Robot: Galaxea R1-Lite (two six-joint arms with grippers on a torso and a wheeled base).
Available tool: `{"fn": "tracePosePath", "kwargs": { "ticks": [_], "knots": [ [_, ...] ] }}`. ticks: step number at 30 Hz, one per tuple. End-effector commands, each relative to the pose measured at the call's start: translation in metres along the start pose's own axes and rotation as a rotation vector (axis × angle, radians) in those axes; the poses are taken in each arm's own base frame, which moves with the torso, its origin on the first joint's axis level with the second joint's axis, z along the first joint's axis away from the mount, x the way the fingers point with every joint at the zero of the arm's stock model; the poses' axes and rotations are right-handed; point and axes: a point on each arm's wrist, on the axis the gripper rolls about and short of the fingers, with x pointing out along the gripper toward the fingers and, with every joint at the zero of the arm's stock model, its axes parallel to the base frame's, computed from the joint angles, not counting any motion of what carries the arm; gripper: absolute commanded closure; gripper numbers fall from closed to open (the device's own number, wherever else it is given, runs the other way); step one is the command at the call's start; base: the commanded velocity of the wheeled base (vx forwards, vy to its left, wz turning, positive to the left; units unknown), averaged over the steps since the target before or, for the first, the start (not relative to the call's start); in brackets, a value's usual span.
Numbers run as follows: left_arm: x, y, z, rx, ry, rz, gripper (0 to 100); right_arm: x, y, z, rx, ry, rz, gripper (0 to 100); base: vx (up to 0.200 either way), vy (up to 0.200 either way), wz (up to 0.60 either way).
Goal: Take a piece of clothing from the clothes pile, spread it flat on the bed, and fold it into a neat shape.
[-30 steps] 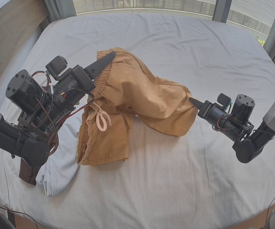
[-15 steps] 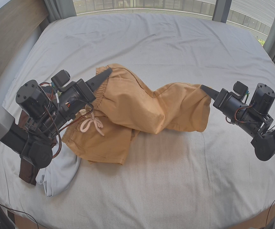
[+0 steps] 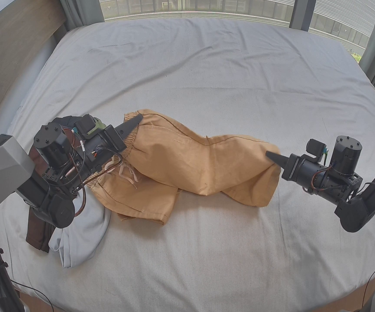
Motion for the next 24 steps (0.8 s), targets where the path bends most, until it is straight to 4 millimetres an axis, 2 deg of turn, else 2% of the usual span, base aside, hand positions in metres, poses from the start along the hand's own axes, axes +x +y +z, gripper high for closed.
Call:
{"fn": "tracePosePath", "kwargs": {
  "ticks": [1, 10, 18, 19, 24],
  "knots": [
    [0.001, 0.007, -0.002, 0.001, 0.002, 0.011, 100, 0.002, -0.012, -0.026, 0.035, 0.099, -0.011, 100, 0.000, 0.000, 0.00],
    [0.001, -0.004, 0.004, 0.020, -0.012, -0.014, 100, 0.003, -0.020, -0.051, 0.064, 0.187, -0.003, 100, 0.000, 0.000, 0.00],
    [0.001, -0.008, 0.003, 0.020, -0.008, -0.024, 100, 0.015, -0.030, -0.057, 0.050, 0.134, 0.013, 100, 0.000, 0.000, 0.00],
    [0.001, -0.008, 0.003, 0.020, -0.008, -0.024, 100, 0.016, -0.032, -0.056, 0.051, 0.126, 0.012, 0, 0.000, 0.000, 0.00],
    [0.001, -0.008, 0.003, 0.020, -0.008, -0.024, 100, 0.025, -0.042, -0.042, 0.110, 0.068, 0.000, 0, 0.000, 0.000, 0.00]
  ]
}}
